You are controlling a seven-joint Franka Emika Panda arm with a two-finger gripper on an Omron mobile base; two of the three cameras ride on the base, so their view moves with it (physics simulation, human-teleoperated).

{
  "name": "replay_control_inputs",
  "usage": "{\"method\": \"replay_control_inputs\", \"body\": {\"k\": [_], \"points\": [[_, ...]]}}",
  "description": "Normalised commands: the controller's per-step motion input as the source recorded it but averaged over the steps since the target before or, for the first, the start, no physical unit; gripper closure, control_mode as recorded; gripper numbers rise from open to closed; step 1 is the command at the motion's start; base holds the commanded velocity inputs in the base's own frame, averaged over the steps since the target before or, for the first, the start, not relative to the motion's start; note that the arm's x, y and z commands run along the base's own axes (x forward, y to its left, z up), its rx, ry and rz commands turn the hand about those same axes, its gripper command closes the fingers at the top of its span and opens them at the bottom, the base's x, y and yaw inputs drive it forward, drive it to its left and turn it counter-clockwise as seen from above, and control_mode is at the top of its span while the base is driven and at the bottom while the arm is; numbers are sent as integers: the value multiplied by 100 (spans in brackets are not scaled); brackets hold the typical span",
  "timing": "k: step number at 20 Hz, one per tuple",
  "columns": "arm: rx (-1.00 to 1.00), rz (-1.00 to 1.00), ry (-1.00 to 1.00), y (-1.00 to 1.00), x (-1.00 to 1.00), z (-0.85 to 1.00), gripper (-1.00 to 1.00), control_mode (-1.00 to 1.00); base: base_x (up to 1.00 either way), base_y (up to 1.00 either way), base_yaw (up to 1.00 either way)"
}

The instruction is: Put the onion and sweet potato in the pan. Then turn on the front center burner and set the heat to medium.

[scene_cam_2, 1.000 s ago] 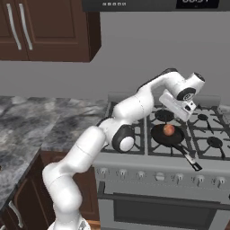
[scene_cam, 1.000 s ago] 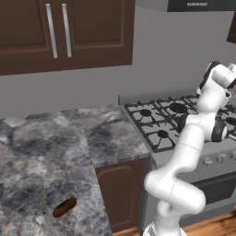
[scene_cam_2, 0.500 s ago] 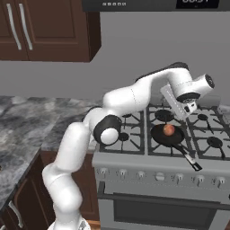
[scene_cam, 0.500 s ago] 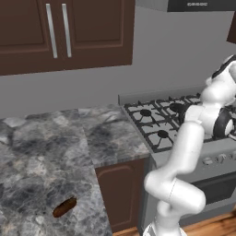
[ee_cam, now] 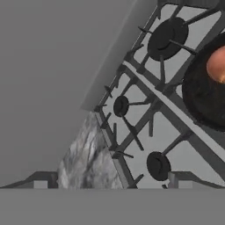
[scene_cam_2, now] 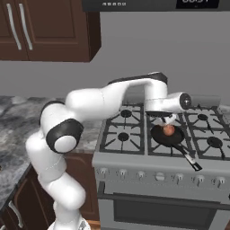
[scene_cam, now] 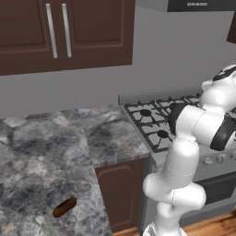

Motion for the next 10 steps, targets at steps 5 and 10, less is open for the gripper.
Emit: {"method": "replay_control_inputs", "body": {"k": [5,10], "points": [[-16,-10,4,60,-24,60,-100,-100,0,0,0],[-20,0,24,58,-28,39,-100,-100,0,0,0]]}}
